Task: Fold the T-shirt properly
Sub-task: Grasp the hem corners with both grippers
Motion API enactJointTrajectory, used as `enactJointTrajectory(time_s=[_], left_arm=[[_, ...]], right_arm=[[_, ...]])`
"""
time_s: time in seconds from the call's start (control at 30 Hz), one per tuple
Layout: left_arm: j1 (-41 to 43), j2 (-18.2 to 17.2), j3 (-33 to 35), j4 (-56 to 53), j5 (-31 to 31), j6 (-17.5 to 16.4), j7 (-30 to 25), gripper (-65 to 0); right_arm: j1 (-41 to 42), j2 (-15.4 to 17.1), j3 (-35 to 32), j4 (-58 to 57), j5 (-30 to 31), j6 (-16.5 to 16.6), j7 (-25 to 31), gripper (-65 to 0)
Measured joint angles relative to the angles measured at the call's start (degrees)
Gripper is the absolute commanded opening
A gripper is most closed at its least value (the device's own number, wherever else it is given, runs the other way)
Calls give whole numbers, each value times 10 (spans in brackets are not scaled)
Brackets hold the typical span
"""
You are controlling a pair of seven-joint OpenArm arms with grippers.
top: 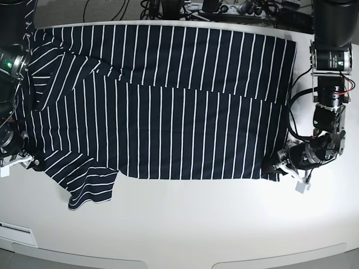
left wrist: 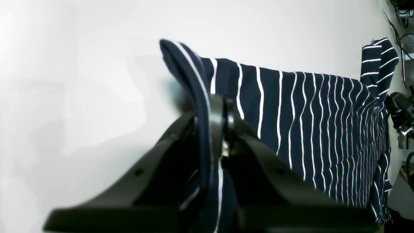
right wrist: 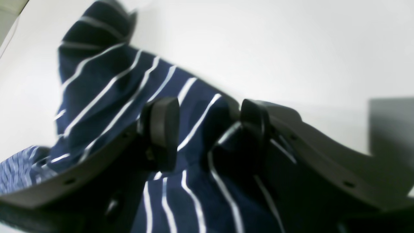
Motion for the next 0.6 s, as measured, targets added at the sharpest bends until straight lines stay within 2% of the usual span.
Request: enactJointTrajectory(time_s=[0.07,0.17,0.23,0.37,0.43,0.6], left_arm=[[0,0,0,0,0,0,-1,-650],[0,0,0,0,0,0,-1,-650],[0,0,0,0,0,0,-1,-650],[0,0,0,0,0,0,-3,-650],[0,0,0,0,5,-13,-5,-650],[-3,0,1,0,17,-63,-2,-650]], right_arm=[[0,-1,-1,0,3,12,-11,-388],[0,0,-22,0,3,11,-15,-559],[0,0,-34,1,3,11,-17,-637],[-2,1,-41,14,-5,11,-20,-650],[-5,2,-41,33,-15,29,-28,-650],[-7,6,-42,99,-13,30,-34,-650]])
